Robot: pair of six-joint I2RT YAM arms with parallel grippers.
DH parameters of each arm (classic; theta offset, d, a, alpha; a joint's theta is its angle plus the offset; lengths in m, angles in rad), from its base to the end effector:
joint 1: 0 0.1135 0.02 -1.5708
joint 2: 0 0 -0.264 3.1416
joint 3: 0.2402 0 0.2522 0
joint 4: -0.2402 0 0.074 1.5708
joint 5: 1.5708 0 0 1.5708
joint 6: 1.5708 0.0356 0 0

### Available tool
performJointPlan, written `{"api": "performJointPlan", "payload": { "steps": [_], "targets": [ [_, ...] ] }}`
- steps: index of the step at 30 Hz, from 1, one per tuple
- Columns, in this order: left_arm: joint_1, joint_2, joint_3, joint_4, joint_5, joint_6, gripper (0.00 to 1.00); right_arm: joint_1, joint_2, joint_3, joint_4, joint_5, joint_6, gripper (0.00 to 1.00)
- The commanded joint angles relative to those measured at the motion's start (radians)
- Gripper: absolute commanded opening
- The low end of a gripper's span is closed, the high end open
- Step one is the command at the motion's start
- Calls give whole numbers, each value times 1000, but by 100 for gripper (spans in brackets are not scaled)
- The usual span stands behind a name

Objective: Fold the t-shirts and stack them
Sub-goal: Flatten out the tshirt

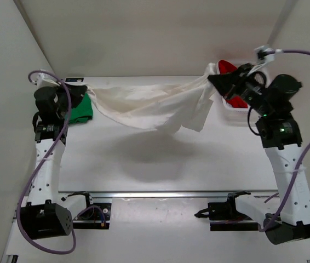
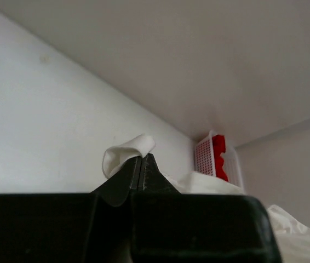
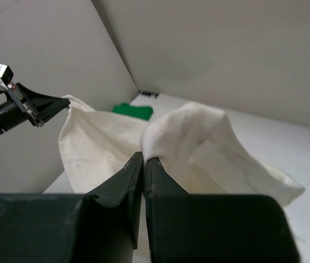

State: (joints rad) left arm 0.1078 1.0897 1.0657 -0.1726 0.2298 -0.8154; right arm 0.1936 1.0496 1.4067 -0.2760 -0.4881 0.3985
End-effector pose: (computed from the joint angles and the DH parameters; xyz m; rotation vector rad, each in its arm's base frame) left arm 0.2502 0.0189 0.3804 -0.6526 1.6968 -0.7104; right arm 0.1952 0.0553 0.4928 -0.2502 1.5372 0.8339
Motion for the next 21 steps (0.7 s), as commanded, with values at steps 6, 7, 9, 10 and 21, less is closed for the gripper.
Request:
{"api": "performJointPlan", "payload": {
  "steps": [6, 7, 9, 10, 21],
  "targets": [
    [1, 85, 212, -88, -41, 85, 0, -111, 23, -84, 72, -251, 80, 1],
    [10, 85, 162, -62, -14, 62, 0, -114, 24, -130, 136, -254, 107, 0],
    [1, 67, 87, 14, -29, 41, 0, -147, 46, -234, 225, -276, 146, 0],
    [0, 71, 82, 19, -33, 39, 0, -155, 88, -236, 228, -267, 149, 0],
    [-13, 452, 613, 15, 71, -99, 0, -131, 623, 636, 109, -204, 188, 0]
  ]
}}
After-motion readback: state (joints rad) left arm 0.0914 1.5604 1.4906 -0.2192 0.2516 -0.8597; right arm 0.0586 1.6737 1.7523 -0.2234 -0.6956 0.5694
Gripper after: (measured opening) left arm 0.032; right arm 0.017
